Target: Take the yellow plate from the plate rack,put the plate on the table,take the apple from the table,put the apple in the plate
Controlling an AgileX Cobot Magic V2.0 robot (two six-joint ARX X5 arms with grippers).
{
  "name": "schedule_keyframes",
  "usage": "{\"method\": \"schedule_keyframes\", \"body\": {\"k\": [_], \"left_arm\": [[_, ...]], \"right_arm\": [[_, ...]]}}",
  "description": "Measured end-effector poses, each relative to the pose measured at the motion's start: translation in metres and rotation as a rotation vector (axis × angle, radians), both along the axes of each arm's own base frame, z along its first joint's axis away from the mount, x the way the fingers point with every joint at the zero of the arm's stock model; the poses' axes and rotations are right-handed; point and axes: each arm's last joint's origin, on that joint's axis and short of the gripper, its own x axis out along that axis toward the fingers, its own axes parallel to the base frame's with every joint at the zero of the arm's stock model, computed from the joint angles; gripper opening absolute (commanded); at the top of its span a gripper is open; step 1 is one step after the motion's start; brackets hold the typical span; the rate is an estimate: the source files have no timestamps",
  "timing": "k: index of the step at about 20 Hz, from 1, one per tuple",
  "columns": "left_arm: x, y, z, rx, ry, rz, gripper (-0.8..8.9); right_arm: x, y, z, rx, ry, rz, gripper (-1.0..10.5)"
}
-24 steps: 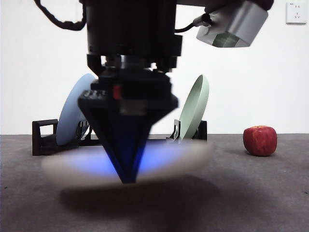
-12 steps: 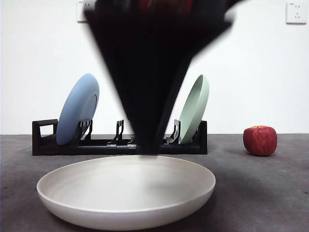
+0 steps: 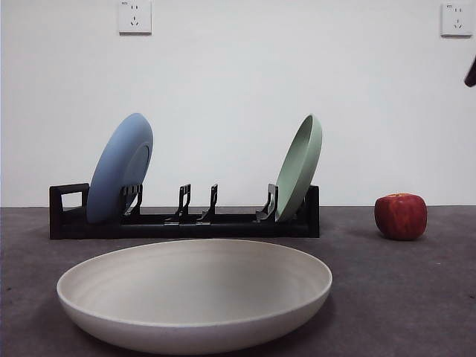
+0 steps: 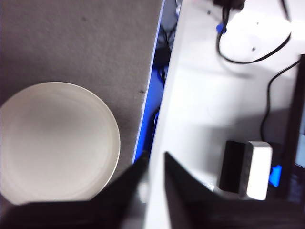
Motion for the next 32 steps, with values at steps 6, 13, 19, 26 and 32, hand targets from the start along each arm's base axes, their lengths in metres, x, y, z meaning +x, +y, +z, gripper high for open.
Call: {"method": "schedule_keyframes", "body": {"k": [6,13,19,26,32], "left_arm": [[-0.025,0.072,0.037,-0.191,-0.026,0.051,-0.08],[-0.046,0.134,0.054,-0.362,-0.023,0.117,-0.08],[-0.054,0.16,0.057,-0.444,-0.024,0.166,-0.08],[-0.052,0.161,0.058,-0.438,-0.07,0.237,-0.08],[-0.052,0.161,0.058,-0.439,-0.068,0.244,-0.08]], "right_arm": [[0.053,0.004,0.009,-0.139,0.053,-0.074,2.0],[0.117,0.03,-0.019,-0.205,0.176,-0.018,7.1],[0.166,0.031,-0.058,-0.297,0.294,-0.051,8.0],[0.201,0.034,-0.099,-0.326,0.321,-0.049,7.9],[0.211,0.034,-0.111,-0.336,0.287,-0.062,2.4]]}}
